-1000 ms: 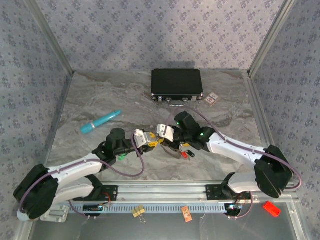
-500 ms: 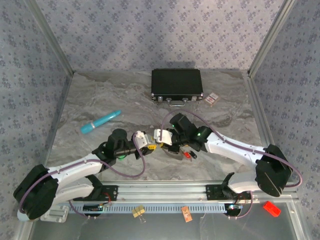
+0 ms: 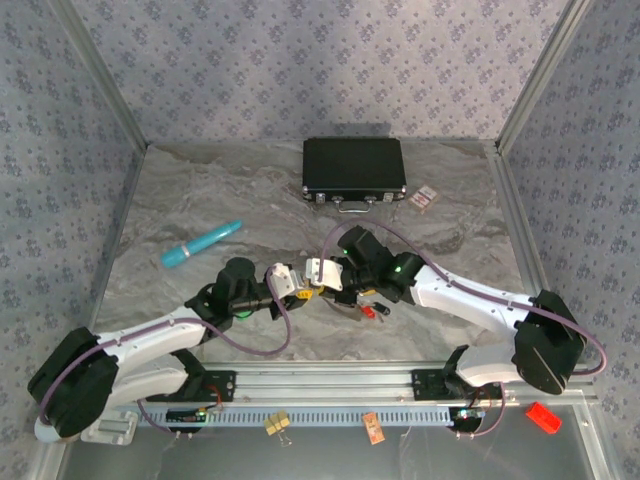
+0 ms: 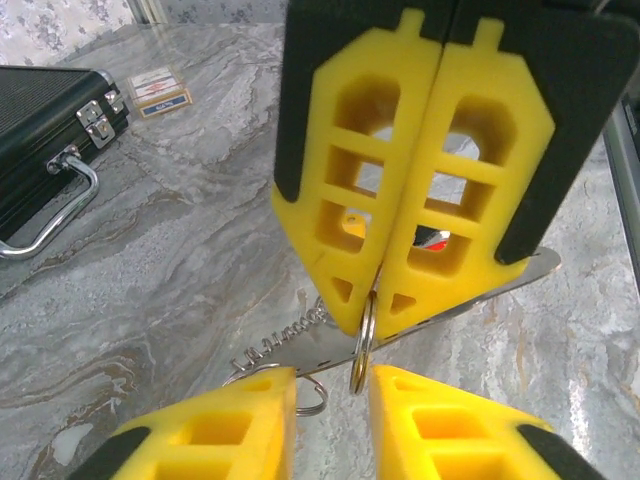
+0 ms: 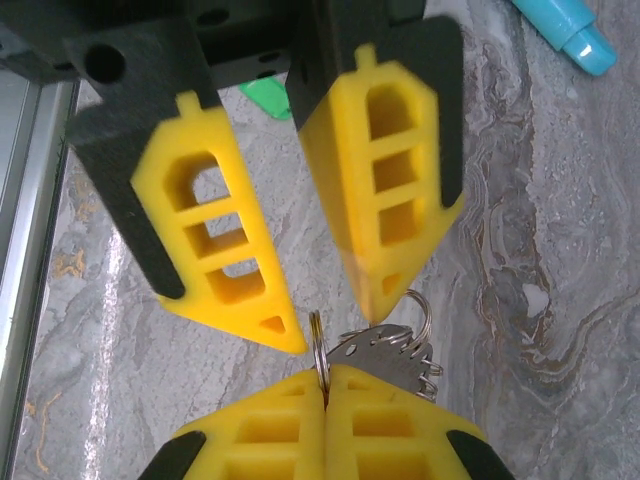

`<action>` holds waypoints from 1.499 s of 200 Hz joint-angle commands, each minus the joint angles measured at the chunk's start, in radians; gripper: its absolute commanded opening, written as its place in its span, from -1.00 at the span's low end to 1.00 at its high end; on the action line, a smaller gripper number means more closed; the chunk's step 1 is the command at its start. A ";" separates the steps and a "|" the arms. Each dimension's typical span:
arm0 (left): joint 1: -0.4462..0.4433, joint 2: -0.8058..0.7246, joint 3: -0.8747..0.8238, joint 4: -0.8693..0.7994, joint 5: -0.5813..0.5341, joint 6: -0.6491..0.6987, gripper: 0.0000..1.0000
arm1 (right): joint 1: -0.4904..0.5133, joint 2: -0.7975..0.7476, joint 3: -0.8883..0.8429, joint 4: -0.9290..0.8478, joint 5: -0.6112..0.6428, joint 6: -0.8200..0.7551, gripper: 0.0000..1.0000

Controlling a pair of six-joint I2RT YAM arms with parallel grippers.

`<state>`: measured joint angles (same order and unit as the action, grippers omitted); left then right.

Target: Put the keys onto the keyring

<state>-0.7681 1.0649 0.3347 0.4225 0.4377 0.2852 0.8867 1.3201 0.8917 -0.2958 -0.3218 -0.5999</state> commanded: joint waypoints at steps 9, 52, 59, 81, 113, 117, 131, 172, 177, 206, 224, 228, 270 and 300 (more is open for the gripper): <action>-0.006 0.010 0.020 0.039 0.042 0.011 -0.61 | 0.014 -0.012 0.040 0.003 -0.023 -0.008 -1.00; -0.006 0.017 0.030 0.046 0.059 0.005 -0.71 | 0.014 -0.014 0.031 0.002 -0.027 -0.003 -1.00; -0.006 0.017 0.032 0.042 0.062 0.005 -0.68 | 0.014 -0.014 0.032 0.000 -0.020 -0.005 -1.00; -0.006 0.006 0.032 0.024 0.061 0.003 -0.63 | 0.014 -0.010 0.036 -0.014 0.011 -0.012 -1.00; -0.005 -0.019 0.027 0.009 0.061 -0.003 -0.65 | 0.014 -0.007 0.043 -0.028 0.019 -0.021 -1.00; -0.006 -0.019 0.026 0.009 0.063 -0.004 -0.65 | 0.014 -0.007 0.044 -0.025 0.016 -0.019 -1.00; -0.006 -0.014 0.031 0.008 0.074 -0.007 -0.67 | 0.016 -0.005 0.046 -0.022 0.009 -0.015 -1.00; -0.006 -0.012 0.040 0.013 0.095 -0.011 -0.88 | 0.017 -0.018 0.038 -0.007 -0.014 -0.007 -1.00; -0.006 -0.014 0.038 0.015 0.096 -0.011 -0.95 | 0.016 -0.023 0.034 -0.001 -0.022 -0.003 -1.00; -0.007 -0.028 0.013 0.061 0.097 -0.023 -1.00 | -0.059 -0.111 -0.066 0.132 -0.147 0.076 -0.57; -0.006 -0.026 -0.007 0.120 0.101 -0.044 -1.00 | -0.138 -0.162 -0.157 0.274 -0.277 0.174 -0.44; -0.006 -0.024 -0.011 0.133 0.102 -0.050 -1.00 | -0.150 -0.165 -0.170 0.298 -0.296 0.191 -0.44; -0.005 -0.015 -0.032 0.204 0.108 -0.071 -1.00 | -0.183 -0.167 -0.248 0.439 -0.376 0.262 -0.43; -0.005 -0.008 -0.036 0.219 0.109 -0.078 -1.00 | -0.186 -0.137 -0.256 0.462 -0.400 0.266 -0.44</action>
<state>-0.7681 1.0554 0.3042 0.5667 0.5102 0.2264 0.7063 1.1633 0.6495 0.0906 -0.6525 -0.3729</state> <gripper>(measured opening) 0.045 0.282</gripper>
